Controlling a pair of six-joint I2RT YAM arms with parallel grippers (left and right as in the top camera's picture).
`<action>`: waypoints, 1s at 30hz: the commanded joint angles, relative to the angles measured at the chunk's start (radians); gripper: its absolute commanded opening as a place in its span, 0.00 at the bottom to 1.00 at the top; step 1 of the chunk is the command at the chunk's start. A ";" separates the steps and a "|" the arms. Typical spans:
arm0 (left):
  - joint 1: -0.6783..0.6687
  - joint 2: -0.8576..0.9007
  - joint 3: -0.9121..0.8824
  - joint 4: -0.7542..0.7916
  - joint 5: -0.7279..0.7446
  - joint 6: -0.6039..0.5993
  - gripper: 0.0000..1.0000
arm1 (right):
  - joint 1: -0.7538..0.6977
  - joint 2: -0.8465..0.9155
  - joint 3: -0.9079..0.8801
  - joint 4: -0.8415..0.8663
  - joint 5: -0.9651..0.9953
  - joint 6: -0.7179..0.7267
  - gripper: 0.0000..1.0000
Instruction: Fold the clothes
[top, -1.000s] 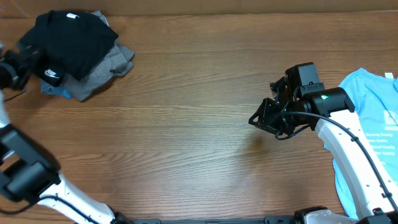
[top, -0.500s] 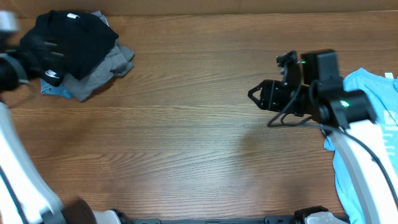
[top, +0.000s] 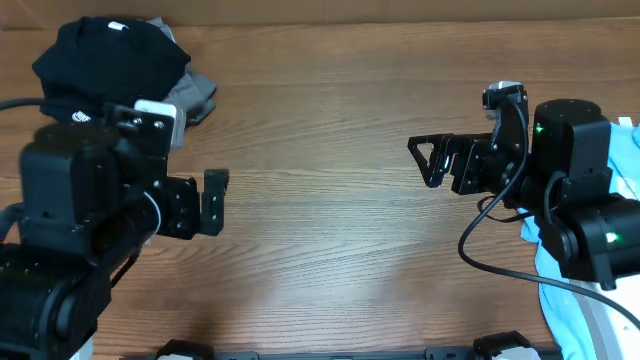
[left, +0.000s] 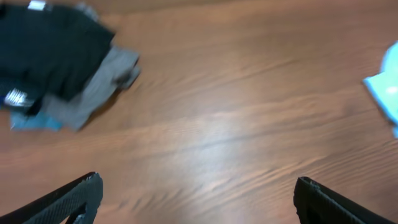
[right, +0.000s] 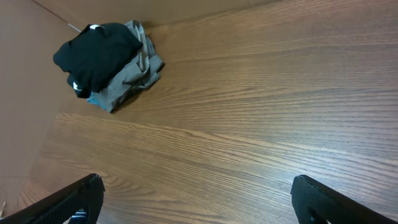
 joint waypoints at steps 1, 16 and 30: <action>-0.009 0.025 0.008 -0.016 -0.099 -0.047 1.00 | 0.001 0.005 0.024 0.005 0.012 -0.006 1.00; -0.008 0.075 0.008 -0.017 -0.098 -0.047 1.00 | 0.000 0.014 0.024 -0.058 0.006 -0.001 1.00; -0.008 0.098 0.008 -0.017 -0.098 -0.047 1.00 | 0.000 -0.303 -0.209 0.337 0.069 -0.417 1.00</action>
